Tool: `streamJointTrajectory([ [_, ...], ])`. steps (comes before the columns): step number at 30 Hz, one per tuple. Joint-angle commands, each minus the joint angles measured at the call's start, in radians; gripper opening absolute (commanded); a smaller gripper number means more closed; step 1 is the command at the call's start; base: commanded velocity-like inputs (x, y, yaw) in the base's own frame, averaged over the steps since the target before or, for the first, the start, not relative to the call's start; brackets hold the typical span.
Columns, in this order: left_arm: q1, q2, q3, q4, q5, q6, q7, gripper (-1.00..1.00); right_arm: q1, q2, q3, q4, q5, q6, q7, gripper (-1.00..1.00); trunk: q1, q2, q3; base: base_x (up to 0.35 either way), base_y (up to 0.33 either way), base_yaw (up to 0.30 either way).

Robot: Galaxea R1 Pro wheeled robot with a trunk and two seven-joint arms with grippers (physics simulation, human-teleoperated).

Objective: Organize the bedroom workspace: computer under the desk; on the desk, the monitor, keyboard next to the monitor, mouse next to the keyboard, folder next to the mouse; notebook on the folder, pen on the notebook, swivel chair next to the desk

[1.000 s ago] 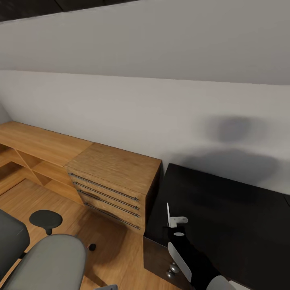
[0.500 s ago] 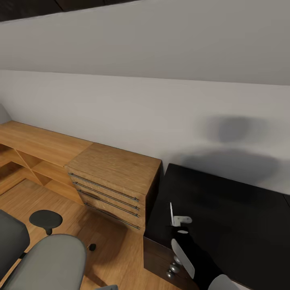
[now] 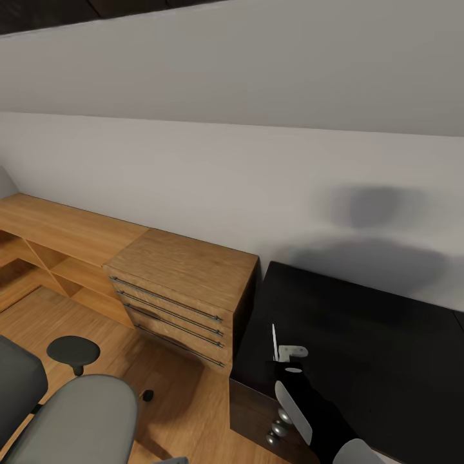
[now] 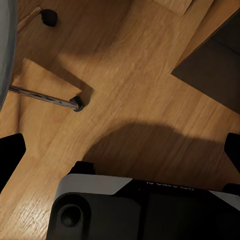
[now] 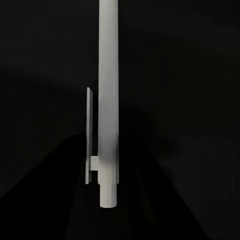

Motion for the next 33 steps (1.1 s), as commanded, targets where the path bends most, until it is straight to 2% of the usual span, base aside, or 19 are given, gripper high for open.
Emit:
streamJointTrajectory([
  [1,-0.001,0.001,-0.003,-0.002,0.001,0.005,0.007,1.00,-0.001,-0.001,0.002,0.005,-0.006,0.009,-0.010,-1.00,0.000,-0.001,-0.001,0.000,0.000,0.000],
  [9,-0.001,0.001,-0.002,-0.002,0.000,0.003,0.007,1.00,-0.001,-0.001,0.003,0.004,-0.006,0.007,-0.011,-1.00,0.000,-0.001,-0.001,0.000,0.000,0.000],
  [17,-0.001,0.001,-0.003,-0.002,0.001,0.003,0.007,1.00,-0.001,-0.002,0.004,-0.001,-0.004,0.004,-0.010,-1.00,-0.030,0.055,0.024,0.000,0.000,0.000],
  [19,-0.001,0.001,-0.003,-0.002,0.001,0.003,0.007,1.00,0.000,-0.005,0.005,-0.032,-0.004,0.006,-0.010,-1.00,-0.038,0.069,0.030,0.000,0.000,0.000],
  [20,-0.001,0.001,-0.003,-0.002,0.001,0.003,0.007,1.00,0.002,-0.015,0.005,-0.082,-0.005,0.008,-0.010,-1.00,-0.042,0.076,0.033,0.000,0.000,0.000],
  [23,-0.001,0.001,-0.003,-0.002,0.001,0.003,0.007,1.00,0.003,-0.029,0.006,-0.129,-0.006,0.009,-0.010,-1.00,-0.053,0.097,0.043,0.000,0.000,0.000],
  [33,-0.001,0.001,-0.004,-0.002,0.001,0.003,0.007,1.00,0.004,-0.038,0.005,-0.156,-0.006,0.010,-0.010,-1.00,-0.092,0.167,0.074,0.000,0.000,0.000],
])
